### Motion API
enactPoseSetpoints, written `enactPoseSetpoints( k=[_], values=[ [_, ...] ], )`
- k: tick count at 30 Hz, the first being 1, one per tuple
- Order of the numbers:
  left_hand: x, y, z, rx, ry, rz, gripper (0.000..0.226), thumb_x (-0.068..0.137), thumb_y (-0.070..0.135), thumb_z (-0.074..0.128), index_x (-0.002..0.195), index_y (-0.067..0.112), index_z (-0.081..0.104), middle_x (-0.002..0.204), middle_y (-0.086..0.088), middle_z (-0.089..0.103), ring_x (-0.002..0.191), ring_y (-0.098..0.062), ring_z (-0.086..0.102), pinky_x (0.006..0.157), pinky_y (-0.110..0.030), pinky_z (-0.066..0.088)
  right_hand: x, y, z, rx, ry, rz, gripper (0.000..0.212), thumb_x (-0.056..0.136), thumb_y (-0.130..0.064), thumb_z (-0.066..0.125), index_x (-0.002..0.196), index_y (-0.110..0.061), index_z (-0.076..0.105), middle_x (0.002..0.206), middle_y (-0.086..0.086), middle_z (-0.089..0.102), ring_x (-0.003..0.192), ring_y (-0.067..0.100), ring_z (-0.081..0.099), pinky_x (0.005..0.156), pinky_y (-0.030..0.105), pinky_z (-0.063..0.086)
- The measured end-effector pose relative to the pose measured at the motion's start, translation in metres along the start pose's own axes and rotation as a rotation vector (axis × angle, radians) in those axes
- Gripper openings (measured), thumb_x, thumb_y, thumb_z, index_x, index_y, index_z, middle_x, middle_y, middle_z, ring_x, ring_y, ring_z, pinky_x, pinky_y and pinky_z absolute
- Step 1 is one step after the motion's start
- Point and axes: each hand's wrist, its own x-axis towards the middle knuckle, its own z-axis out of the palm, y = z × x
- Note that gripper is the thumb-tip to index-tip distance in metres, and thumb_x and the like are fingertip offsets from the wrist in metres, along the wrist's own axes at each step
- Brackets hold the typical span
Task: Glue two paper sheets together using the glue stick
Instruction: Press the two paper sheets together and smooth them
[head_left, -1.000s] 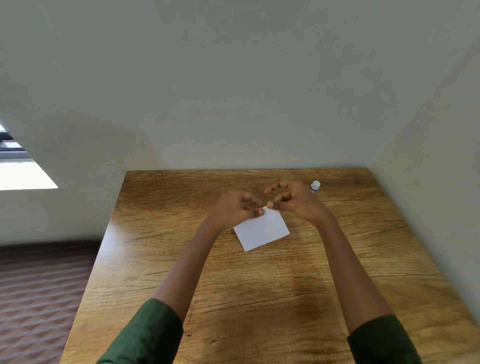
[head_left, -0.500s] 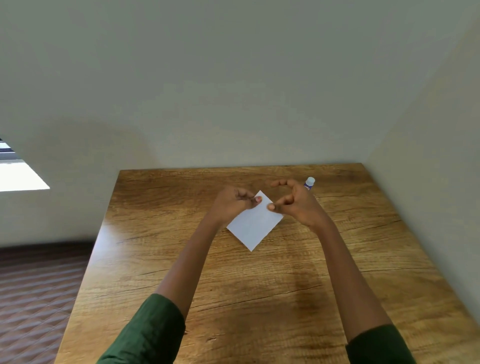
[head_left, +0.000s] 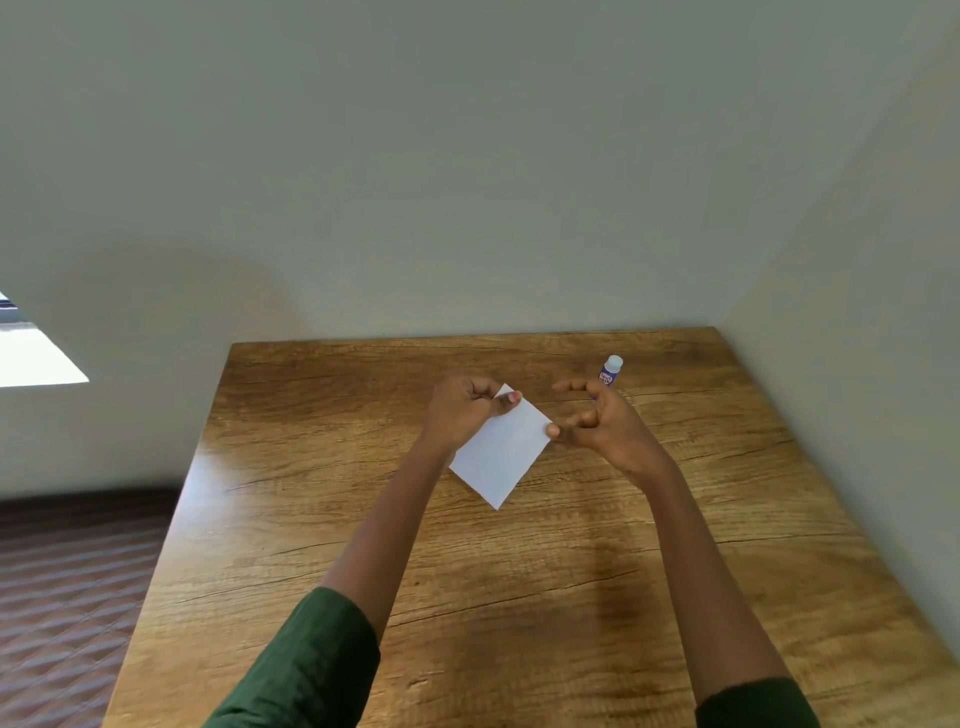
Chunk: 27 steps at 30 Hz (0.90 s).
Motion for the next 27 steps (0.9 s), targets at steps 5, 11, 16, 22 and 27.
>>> enactPoseSetpoints(
  k=[5,11,16,22,27],
  values=[
    [0.002,0.005,0.001,-0.027,0.024,-0.014,0.011,0.080,0.026,0.072,0.083,0.015,0.074,0.079,0.001,0.070,0.067,-0.017,0.064,0.057,-0.025,0.046,-0.009,0.004,0.000,0.105,0.044,-0.010,0.057,0.073,-0.013,0.077,0.123,-0.010,0.049,0.075,0.010,0.074,0.076,0.022,0.073,0.073,0.029,0.058],
    [0.001,0.009,0.009,-0.033,0.041,-0.002,0.014,0.079,0.027,0.073,0.084,0.014,0.074,0.084,-0.003,0.072,0.072,-0.020,0.066,0.061,-0.028,0.049,-0.023,0.010,0.007,0.463,-0.065,0.091,0.056,0.075,-0.013,0.070,0.124,-0.022,0.046,0.096,0.015,0.072,0.086,0.027,0.071,0.073,0.040,0.060],
    [-0.008,0.014,0.024,0.032,0.022,0.059,0.013,0.081,0.028,0.071,0.082,0.016,0.074,0.081,-0.004,0.072,0.069,-0.018,0.066,0.058,-0.025,0.048,-0.025,0.016,0.019,0.338,0.009,0.098,0.064,0.071,-0.003,0.078,0.126,-0.009,0.044,0.076,0.002,0.074,0.088,0.025,0.072,0.068,0.040,0.060],
    [-0.018,0.009,0.033,-0.206,0.093,0.070,0.013,0.078,0.019,0.074,0.091,0.017,0.071,0.089,0.001,0.071,0.082,-0.010,0.064,0.071,-0.023,0.051,-0.038,0.030,0.006,0.432,0.228,0.044,0.054,0.072,-0.003,0.077,0.120,-0.007,0.050,0.086,0.006,0.072,0.084,0.021,0.072,0.062,0.034,0.060],
    [-0.040,-0.009,0.070,-0.266,0.034,-0.096,0.046,0.072,0.026,0.078,0.113,0.017,0.058,0.107,-0.001,0.067,0.096,-0.017,0.065,0.077,-0.036,0.057,-0.036,0.033,0.009,0.588,0.392,0.006,0.050,0.073,-0.007,0.077,0.118,-0.008,0.054,0.092,0.005,0.073,0.083,0.021,0.072,0.064,0.030,0.059]
  ],
)
